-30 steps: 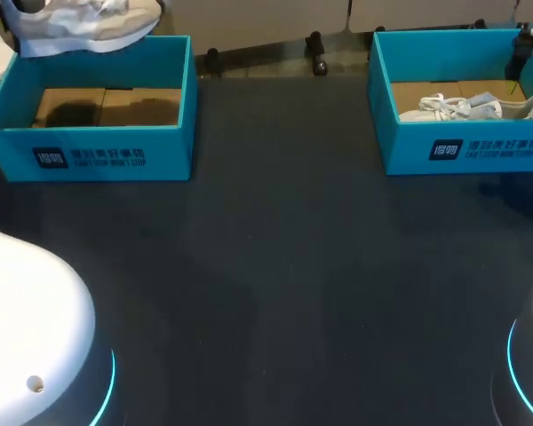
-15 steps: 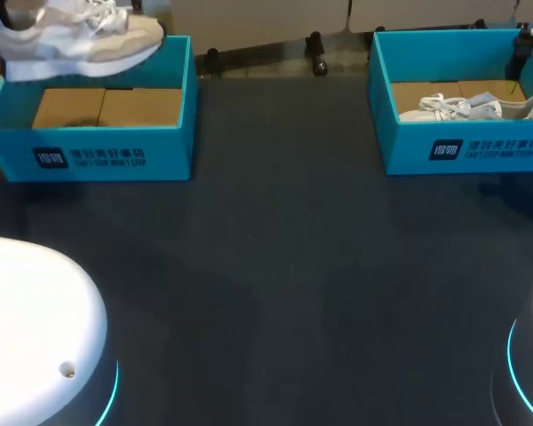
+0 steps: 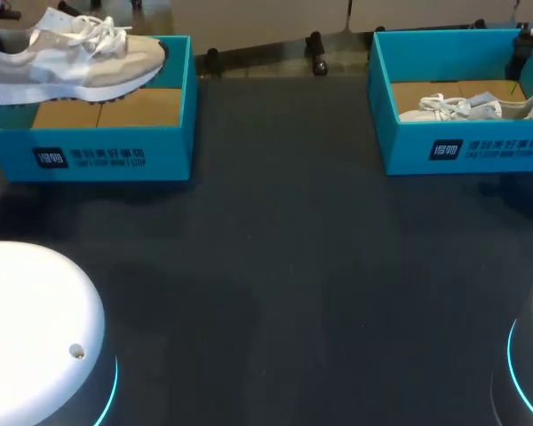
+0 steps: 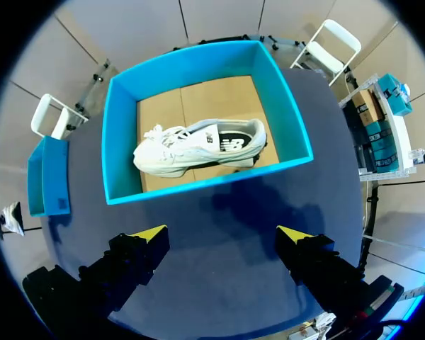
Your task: Take the shoe out of the shoebox, open the shoe tongue, remove and reinsert the insole, then place the shoe into the shoebox
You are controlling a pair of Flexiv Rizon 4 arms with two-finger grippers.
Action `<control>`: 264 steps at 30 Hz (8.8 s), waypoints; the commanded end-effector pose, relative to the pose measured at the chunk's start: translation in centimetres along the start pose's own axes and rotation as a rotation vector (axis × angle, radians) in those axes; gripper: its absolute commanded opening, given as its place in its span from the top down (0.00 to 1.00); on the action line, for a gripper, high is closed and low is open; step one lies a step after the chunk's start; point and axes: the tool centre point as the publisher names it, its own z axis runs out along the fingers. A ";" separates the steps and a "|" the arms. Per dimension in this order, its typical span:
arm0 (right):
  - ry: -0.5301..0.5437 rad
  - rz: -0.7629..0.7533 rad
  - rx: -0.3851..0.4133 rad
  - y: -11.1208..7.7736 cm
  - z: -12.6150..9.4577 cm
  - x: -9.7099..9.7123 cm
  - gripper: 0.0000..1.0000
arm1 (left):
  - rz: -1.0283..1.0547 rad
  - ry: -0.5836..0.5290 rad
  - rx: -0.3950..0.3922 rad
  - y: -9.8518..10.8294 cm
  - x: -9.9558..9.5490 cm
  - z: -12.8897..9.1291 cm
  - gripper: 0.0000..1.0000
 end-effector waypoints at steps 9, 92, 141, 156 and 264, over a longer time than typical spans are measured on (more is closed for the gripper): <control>0.000 0.002 -0.002 -0.1 0.0 0.0 0.00 | 0.061 0.009 -0.350 -11.7 -2.1 1.2 1.00; 0.000 0.002 -0.002 -0.1 0.0 0.0 0.00 | 0.121 0.146 -0.141 -27.9 -33.5 16.8 1.00; 0.000 0.002 -0.002 -0.1 0.0 0.0 0.00 | 0.219 0.074 -0.162 -27.0 -37.1 22.2 1.00; 0.000 0.002 -0.002 -0.1 0.0 0.0 0.00 | 0.228 0.049 -0.154 -26.5 -37.8 22.2 0.85; 0.000 0.002 -0.002 -0.1 0.0 0.0 0.00 | -1.149 -0.775 1.002 -29.1 -27.5 16.8 0.00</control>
